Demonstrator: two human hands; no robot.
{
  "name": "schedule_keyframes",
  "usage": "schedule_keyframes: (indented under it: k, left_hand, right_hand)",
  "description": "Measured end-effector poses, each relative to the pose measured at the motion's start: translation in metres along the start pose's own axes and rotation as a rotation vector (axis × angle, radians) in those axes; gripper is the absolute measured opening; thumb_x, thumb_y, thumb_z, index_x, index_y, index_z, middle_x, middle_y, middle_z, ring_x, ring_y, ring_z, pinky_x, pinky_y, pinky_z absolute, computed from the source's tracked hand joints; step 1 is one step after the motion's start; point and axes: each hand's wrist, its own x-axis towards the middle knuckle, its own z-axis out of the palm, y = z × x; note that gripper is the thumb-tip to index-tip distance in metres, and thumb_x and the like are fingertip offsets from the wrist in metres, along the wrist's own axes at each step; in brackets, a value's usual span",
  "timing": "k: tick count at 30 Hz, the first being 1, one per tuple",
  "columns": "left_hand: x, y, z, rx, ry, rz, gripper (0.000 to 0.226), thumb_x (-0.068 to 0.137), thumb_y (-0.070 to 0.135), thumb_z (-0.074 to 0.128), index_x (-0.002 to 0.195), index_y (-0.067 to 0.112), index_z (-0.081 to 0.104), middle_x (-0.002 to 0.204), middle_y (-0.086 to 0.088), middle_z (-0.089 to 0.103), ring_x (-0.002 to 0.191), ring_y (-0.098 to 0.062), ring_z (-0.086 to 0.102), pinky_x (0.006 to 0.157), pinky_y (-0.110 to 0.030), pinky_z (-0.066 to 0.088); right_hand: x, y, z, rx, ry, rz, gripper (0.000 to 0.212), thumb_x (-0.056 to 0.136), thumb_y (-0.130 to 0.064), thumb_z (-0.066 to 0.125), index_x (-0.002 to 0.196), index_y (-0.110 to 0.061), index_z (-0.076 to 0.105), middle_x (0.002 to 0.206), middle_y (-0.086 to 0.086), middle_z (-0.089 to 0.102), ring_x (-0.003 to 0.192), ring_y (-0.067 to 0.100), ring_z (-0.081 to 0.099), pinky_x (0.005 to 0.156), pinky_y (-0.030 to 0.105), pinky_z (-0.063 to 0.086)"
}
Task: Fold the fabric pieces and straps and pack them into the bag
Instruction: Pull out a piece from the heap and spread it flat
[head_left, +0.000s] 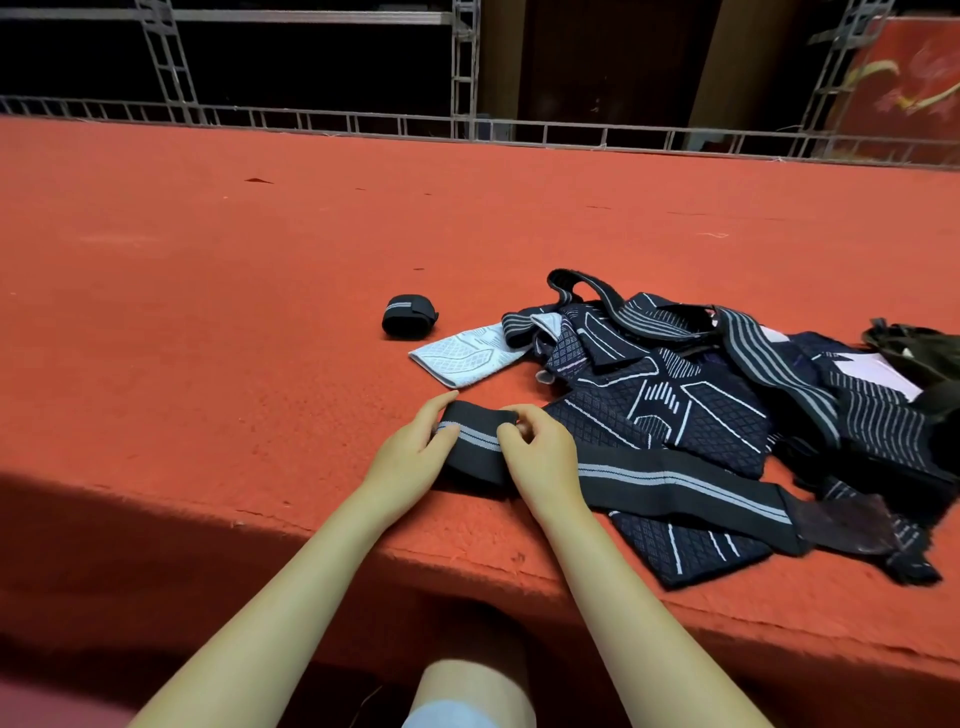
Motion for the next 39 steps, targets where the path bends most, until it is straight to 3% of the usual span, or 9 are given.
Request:
schedule_keyframes:
  k: [3,6,10,15,21,30,32,35,39]
  left_hand:
    - [0.002,-0.003,0.000,-0.068,0.050,0.009,0.042,0.092,0.022,0.055,0.129,0.040,0.045,0.093,0.006,0.058,0.088,-0.009,0.056,0.079,-0.024,0.044]
    - [0.004,-0.004,0.000,-0.190,0.109,-0.004,0.045,0.088,0.007,0.058,0.124,0.032,0.050,0.085,0.003,0.057,0.078,-0.008,0.055,0.071,-0.013,0.043]
    - [0.006,-0.005,-0.002,-0.268,0.232,-0.043,0.044,0.089,0.001,0.050,0.126,0.025,0.053,0.100,0.003,0.058,0.086,-0.007,0.055,0.071,-0.008,0.043]
    - [0.007,-0.006,-0.004,-0.302,0.357,-0.082,0.043,0.091,0.002,0.046,0.130,0.018,0.053,0.117,0.008,0.055,0.104,-0.006,0.052,0.074,-0.002,0.038]
    - [0.007,-0.007,-0.002,-0.355,0.365,-0.075,0.034,0.093,0.005,0.049,0.125,0.013,0.059,0.118,0.005,0.060,0.110,-0.009,0.055,0.092,-0.019,0.039]
    - [0.004,-0.011,-0.003,-0.178,0.394,0.025,0.037,0.089,0.001,0.050,0.122,0.015,0.061,0.117,0.003,0.062,0.109,-0.010,0.056,0.094,-0.018,0.041]
    - [0.003,-0.011,-0.002,-0.118,0.399,0.061,0.039,0.088,0.000,0.051,0.121,0.018,0.062,0.113,0.006,0.062,0.106,-0.008,0.055,0.091,-0.010,0.038]
    - [0.000,-0.007,-0.001,-0.088,0.372,0.130,0.037,0.089,0.004,0.054,0.120,0.020,0.063,0.109,0.010,0.062,0.103,-0.003,0.056,0.084,0.001,0.035]
    - [-0.005,0.001,0.000,-0.195,0.181,0.225,0.029,0.093,0.027,0.044,0.110,0.027,0.067,0.108,0.014,0.068,0.098,0.004,0.060,0.083,-0.008,0.042]
  right_hand:
    - [0.000,0.001,0.000,-0.035,-0.004,-0.021,0.019,0.082,-0.012,0.055,0.094,-0.021,0.067,0.068,-0.004,0.055,0.070,0.014,0.052,0.068,0.026,0.040]
    - [0.000,0.004,0.004,-0.188,0.001,-0.111,0.027,0.083,-0.017,0.059,0.109,-0.022,0.064,0.072,-0.009,0.054,0.082,0.015,0.052,0.083,0.032,0.042]
    - [-0.001,0.007,0.007,-0.330,0.079,-0.271,0.036,0.080,-0.023,0.067,0.115,-0.022,0.062,0.102,-0.003,0.056,0.106,0.016,0.042,0.094,0.032,0.039]
    - [-0.004,0.010,0.012,-0.253,-0.058,-0.483,0.018,0.080,-0.015,0.065,0.097,-0.017,0.072,0.105,-0.006,0.058,0.108,0.008,0.045,0.089,0.027,0.041]
    - [-0.003,0.010,0.011,-0.316,-0.199,-0.418,0.020,0.087,-0.021,0.063,0.104,-0.018,0.071,0.108,-0.005,0.062,0.109,0.011,0.045,0.091,0.022,0.036]
    - [-0.005,0.008,0.011,-0.239,-0.180,-0.441,0.019,0.089,-0.021,0.059,0.102,-0.015,0.070,0.109,-0.006,0.060,0.110,0.008,0.046,0.093,0.019,0.036]
    - [-0.005,0.006,0.009,-0.204,-0.174,-0.449,0.021,0.088,-0.020,0.058,0.106,-0.016,0.067,0.109,-0.007,0.062,0.109,0.008,0.048,0.094,0.023,0.040]
    - [-0.006,0.004,0.009,-0.127,-0.203,-0.346,0.025,0.091,-0.019,0.056,0.115,-0.018,0.064,0.111,-0.008,0.064,0.106,0.007,0.055,0.092,0.020,0.043]
    - [-0.005,-0.003,0.006,0.139,-0.186,-0.130,0.024,0.095,-0.031,0.050,0.112,-0.020,0.062,0.092,-0.010,0.068,0.087,0.004,0.064,0.081,0.018,0.050]
